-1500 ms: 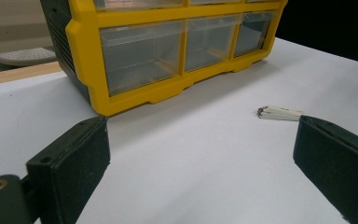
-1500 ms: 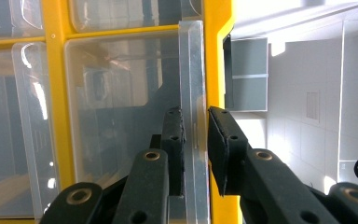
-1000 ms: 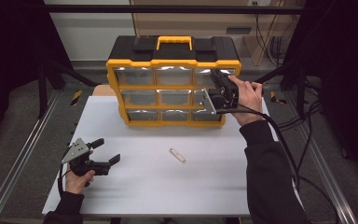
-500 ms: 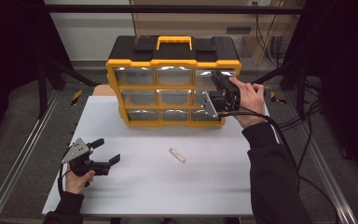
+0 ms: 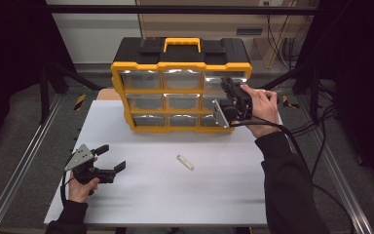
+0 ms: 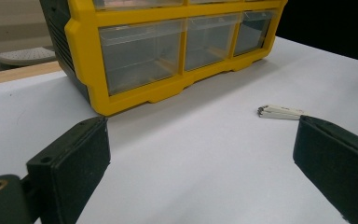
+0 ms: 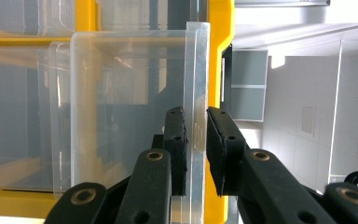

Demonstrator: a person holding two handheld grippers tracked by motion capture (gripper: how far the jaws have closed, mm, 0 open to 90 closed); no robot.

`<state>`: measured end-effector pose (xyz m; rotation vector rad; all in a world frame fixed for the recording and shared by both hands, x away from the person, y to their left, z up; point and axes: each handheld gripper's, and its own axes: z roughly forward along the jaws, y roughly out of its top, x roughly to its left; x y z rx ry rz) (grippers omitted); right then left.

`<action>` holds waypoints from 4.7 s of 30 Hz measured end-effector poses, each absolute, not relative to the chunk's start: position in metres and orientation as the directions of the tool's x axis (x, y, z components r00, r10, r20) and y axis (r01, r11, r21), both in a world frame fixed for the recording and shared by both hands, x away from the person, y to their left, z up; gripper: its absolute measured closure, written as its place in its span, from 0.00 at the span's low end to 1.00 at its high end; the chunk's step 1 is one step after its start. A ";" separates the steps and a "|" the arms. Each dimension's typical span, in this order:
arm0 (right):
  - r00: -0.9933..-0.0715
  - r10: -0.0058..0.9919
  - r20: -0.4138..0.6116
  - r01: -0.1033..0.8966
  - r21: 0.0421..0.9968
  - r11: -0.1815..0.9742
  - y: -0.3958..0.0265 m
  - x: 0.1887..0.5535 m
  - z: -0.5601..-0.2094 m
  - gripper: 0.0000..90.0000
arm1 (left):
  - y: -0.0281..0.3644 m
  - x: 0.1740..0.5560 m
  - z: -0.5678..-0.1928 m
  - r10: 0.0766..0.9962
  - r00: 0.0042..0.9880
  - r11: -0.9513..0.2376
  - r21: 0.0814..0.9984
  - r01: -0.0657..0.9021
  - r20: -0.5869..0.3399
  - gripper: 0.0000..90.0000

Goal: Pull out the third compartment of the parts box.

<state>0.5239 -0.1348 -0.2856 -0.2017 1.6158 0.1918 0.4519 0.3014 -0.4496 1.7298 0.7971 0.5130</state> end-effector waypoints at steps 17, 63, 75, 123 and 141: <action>-0.049 -0.017 -0.999 -0.251 -0.004 0.968 -0.135 0.515 -0.286 0.87 | 0.301 0.452 -0.449 0.732 0.679 -0.165 0.953 0.253 -0.054 0.04; -0.055 -0.034 -0.998 -0.281 -0.017 0.960 -0.136 0.486 -0.286 0.87 | 0.300 0.451 -0.449 0.732 0.679 -0.170 0.953 0.252 -0.049 0.04; -0.056 -0.041 -0.998 -0.289 -0.023 0.957 -0.136 0.481 -0.285 0.87 | 0.300 0.451 -0.449 0.732 0.680 -0.171 0.953 0.252 -0.049 0.04; -0.083 -0.017 -0.996 -0.320 0.011 0.947 -0.141 0.469 -0.286 0.85 | 0.299 0.451 -0.449 0.731 0.681 -0.173 0.952 0.252 -0.048 0.04; -0.245 0.280 -0.928 -0.301 0.348 0.888 -0.149 0.465 -0.275 0.58 | 0.300 0.451 -0.449 0.730 0.681 -0.171 0.953 0.251 -0.048 0.04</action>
